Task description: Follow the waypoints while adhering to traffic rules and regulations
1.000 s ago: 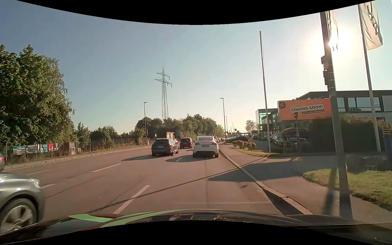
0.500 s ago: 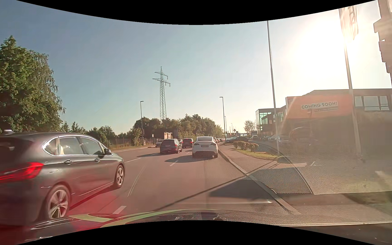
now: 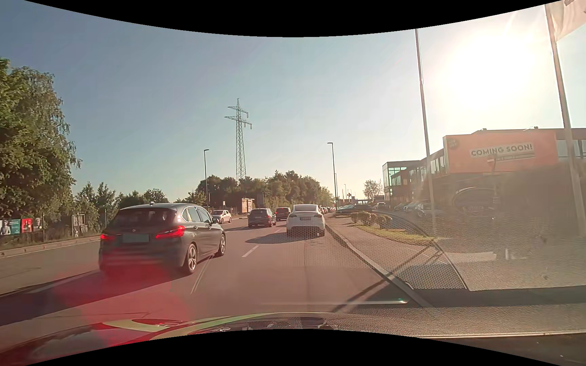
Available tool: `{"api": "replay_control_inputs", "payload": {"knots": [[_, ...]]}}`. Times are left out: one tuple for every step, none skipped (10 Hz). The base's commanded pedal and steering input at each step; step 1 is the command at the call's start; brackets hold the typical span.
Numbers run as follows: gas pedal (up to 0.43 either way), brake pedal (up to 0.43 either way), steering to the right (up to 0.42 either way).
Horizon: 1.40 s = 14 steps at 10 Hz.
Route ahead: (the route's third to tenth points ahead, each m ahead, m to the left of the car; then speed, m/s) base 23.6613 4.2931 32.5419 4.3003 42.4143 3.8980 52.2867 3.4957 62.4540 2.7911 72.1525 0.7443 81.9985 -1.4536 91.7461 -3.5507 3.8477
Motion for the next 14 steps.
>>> {"api": "replay_control_inputs", "payload": {"knots": [[0.000, 0.000, 0.010], [0.000, 0.000, 0.007], [0.000, 0.000, 0.006], [0.000, 0.000, 0.005], [0.000, 0.000, 0.003], [0.000, 0.000, 0.003], [0.000, 0.000, 0.003], [0.000, 0.000, 0.002], [0.000, 0.000, 0.001], [0.000, 0.000, 0.000], [0.000, 0.000, 0.000], [0.000, 0.000, 0.000], [0.000, 0.000, 0.000], [0.000, 0.000, 0.000]]}}
